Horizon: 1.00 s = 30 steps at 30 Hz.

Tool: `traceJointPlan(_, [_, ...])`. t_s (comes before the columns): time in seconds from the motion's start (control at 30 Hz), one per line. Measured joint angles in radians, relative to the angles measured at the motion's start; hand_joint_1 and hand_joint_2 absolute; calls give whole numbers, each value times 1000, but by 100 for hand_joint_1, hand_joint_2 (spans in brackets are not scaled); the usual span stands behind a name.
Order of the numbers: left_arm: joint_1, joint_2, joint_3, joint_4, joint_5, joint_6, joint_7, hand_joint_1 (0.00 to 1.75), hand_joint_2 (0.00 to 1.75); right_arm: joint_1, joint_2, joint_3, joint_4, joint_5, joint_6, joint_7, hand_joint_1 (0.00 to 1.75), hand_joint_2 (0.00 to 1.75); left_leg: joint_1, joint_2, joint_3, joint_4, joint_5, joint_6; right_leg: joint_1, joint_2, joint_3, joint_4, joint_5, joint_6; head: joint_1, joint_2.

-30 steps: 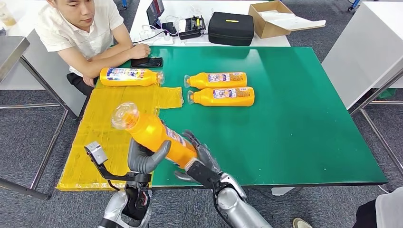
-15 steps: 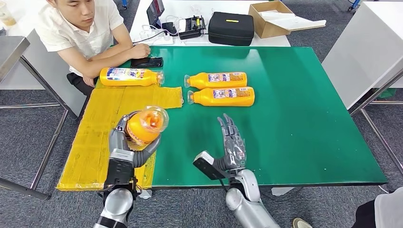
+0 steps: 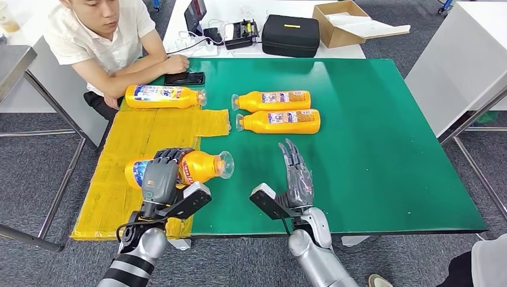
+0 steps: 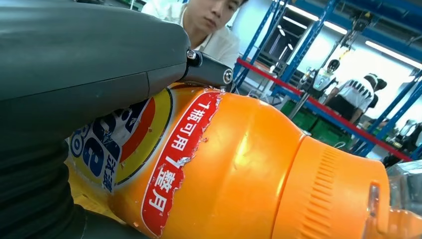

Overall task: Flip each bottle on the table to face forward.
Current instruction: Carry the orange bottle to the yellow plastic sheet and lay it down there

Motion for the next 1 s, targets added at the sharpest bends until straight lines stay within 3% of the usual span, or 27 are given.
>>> traceJointPlan(0.3, [-76, 27, 0, 146, -127, -73, 71, 175, 175, -2, 6, -2, 0, -11, 32, -23, 0, 175, 0, 0, 0, 0, 0, 0, 0, 0, -1, 1, 0, 0, 0, 0])
traceJointPlan(0.63, [-118, 34, 0, 266, -122, -127, 46, 169, 175, -2, 16, -9, 7, -20, 35, -33, 0, 175, 0, 0, -1, 0, 0, 0, 0, 0, -1, 1, 0, 0, 0, 0])
traceJointPlan(0.67, [-120, 34, 0, 272, -129, -135, 48, 161, 175, -2, 16, -11, 8, -22, 35, -33, 0, 175, 0, 0, -1, 0, 0, 0, 0, 0, -1, 1, 0, 0, 0, 0])
traceJointPlan(0.8, [-133, 34, -3, 302, -181, -148, 79, 34, 175, 0, 16, -20, 13, -27, 45, -35, 0, 175, 0, 0, -1, 0, 0, 0, 0, 0, -2, 1, 0, 0, 0, 0])
traceJointPlan(0.9, [-144, 34, -5, 331, -222, -145, 105, 6, 175, 1, 17, -25, 19, -24, 49, -37, 0, 175, 0, 0, -1, 0, 0, 0, 0, 0, -2, 1, 0, 0, 0, 0])
traceJointPlan(1.0, [-149, 33, -5, 355, -230, -153, 108, 0, 175, 3, 17, -28, 24, -21, 48, -39, 0, 175, 0, 0, -1, 0, 0, 0, 0, 0, -2, 2, 0, 0, 0, 0])
